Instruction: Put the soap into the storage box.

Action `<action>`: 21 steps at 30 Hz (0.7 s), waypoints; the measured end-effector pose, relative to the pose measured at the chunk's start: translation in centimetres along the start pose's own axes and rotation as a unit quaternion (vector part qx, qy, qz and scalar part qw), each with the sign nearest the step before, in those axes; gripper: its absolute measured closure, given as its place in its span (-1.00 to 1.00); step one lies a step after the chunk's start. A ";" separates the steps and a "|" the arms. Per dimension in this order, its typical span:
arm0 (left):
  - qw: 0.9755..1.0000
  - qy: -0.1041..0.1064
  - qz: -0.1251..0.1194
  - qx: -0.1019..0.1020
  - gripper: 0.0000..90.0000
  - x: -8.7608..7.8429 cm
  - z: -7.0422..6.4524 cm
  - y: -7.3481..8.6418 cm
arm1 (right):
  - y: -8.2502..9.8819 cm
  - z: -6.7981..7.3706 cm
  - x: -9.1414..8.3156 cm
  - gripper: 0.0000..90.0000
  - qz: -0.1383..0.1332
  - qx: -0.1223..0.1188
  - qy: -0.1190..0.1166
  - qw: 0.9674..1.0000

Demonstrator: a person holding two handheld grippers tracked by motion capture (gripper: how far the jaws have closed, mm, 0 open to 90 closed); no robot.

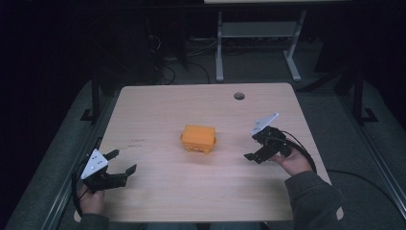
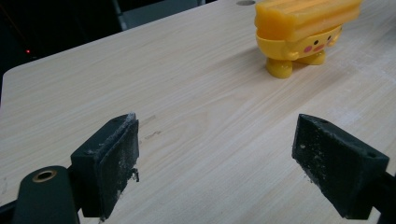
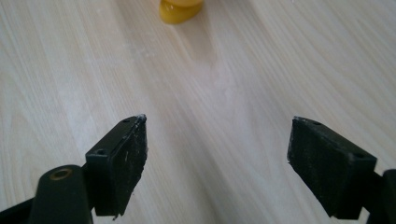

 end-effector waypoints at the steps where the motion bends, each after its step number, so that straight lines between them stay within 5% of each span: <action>1: 1.000 0.000 0.000 0.000 -0.69 0.0 0.0 0.0 | 0.5 0.0 -0.1 -0.57 0.003 0.000 0.003 1.000; 21: 1.000 0.003 0.010 0.007 -0.69 0.2 -0.1 0.1 | 4.5 0.4 -0.7 -0.57 -0.004 0.035 0.011 0.999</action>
Point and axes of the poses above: each handheld gripper's, and its own axes: x roughly forward along the jaws, y roughly out of its underside, z roughly to its left, the point moved 3 cm from there along x, roughly forward along the jaws, and after that the axes turned 1 degree about z, right-handed, at the moved point
